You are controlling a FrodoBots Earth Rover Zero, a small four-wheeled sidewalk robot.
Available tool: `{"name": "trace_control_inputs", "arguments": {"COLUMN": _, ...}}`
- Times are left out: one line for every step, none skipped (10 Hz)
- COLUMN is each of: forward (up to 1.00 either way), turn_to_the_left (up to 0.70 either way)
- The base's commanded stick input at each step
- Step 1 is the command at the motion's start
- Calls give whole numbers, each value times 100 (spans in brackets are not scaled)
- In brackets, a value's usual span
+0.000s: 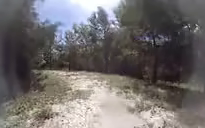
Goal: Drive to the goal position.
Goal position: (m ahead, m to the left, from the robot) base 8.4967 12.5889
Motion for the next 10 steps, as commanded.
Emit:
{"name": "trace_control_inputs", "arguments": {"forward": 70, "turn_to_the_left": 0}}
{"name": "trace_control_inputs", "arguments": {"forward": 70, "turn_to_the_left": 0}}
{"name": "trace_control_inputs", "arguments": {"forward": 70, "turn_to_the_left": 0}}
{"name": "trace_control_inputs", "arguments": {"forward": 70, "turn_to_the_left": 8}}
{"name": "trace_control_inputs", "arguments": {"forward": 70, "turn_to_the_left": 23}}
{"name": "trace_control_inputs", "arguments": {"forward": 70, "turn_to_the_left": 19}}
{"name": "trace_control_inputs", "arguments": {"forward": 70, "turn_to_the_left": 0}}
{"name": "trace_control_inputs", "arguments": {"forward": 70, "turn_to_the_left": 4}}
{"name": "trace_control_inputs", "arguments": {"forward": 70, "turn_to_the_left": 14}}
{"name": "trace_control_inputs", "arguments": {"forward": 70, "turn_to_the_left": 33}}
